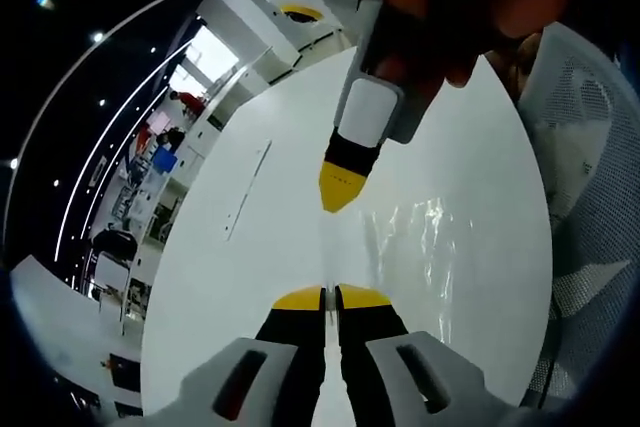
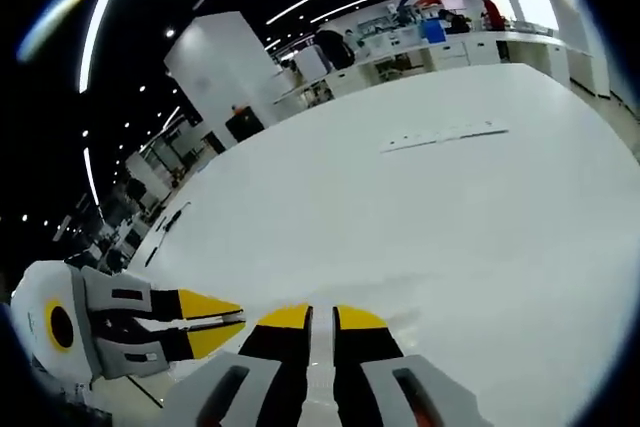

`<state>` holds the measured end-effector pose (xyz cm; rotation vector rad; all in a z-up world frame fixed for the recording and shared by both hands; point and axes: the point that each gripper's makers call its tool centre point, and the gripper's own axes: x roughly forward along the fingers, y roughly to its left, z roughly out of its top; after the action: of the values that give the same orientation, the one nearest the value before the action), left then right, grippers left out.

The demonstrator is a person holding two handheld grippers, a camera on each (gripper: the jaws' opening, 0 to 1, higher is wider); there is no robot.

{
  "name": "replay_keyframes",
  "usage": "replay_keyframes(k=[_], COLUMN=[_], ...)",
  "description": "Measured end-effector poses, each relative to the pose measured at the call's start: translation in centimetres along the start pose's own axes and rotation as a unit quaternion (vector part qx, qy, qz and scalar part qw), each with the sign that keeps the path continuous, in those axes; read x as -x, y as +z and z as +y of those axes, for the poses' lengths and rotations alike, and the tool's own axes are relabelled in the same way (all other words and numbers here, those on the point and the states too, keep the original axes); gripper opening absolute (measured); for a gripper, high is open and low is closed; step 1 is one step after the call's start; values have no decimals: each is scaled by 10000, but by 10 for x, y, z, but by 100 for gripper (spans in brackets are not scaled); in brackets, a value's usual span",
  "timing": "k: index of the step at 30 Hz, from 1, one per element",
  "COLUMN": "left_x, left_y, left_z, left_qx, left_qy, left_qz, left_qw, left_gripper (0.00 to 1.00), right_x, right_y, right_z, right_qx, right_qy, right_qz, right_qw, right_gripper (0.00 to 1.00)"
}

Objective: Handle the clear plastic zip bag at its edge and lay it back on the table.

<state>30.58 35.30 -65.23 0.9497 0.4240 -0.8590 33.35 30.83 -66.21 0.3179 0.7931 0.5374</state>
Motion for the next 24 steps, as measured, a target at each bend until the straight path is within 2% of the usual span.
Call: replay_keyframes(k=[15,17,21,24], left_x=[1,2,3,4], left_y=[3,3,2,3], left_z=[-2,1,5,7], left_qx=[-171,-167,-117,-151], left_qy=[82,146,206,253], left_qz=[-131,-119,-117,-159], left_qw=[9997,9997,9996,9994], left_gripper=[0,0,0,0], right_x=[-3,-8,-10,-9], right_y=[-7,-6,-6,-3], right_z=[-1,-6,-2,0], right_qx=[-444,-592,-727,-1029], right_qy=[24,66,147,263], right_qz=[106,100,59,-46], right_qw=[9990,9982,9972,9943], right_gripper=[4,4,4,6])
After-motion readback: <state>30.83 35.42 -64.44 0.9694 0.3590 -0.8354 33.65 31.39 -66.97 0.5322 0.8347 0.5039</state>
